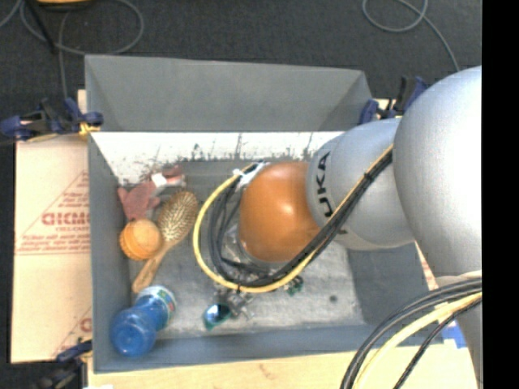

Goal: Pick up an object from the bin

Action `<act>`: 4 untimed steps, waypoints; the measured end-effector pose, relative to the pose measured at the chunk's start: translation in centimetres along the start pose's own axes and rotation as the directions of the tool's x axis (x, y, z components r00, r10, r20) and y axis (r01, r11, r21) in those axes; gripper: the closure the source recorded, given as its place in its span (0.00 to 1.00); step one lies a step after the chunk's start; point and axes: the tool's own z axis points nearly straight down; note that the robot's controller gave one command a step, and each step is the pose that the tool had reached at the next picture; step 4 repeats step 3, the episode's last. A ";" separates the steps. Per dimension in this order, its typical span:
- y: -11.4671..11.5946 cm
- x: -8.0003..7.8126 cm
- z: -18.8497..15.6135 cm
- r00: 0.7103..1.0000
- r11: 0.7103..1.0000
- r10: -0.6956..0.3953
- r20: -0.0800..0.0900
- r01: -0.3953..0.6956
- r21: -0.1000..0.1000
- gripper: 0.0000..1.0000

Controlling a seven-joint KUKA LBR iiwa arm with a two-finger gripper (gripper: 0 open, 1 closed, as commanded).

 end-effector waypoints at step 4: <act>-0.5 3.9 -17.9 1.000 1.000 -0.010 -0.004 0.010 -0.003 1.00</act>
Offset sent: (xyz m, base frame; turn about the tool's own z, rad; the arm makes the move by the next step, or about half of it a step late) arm 0.0116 0.0139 0.2174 -0.2559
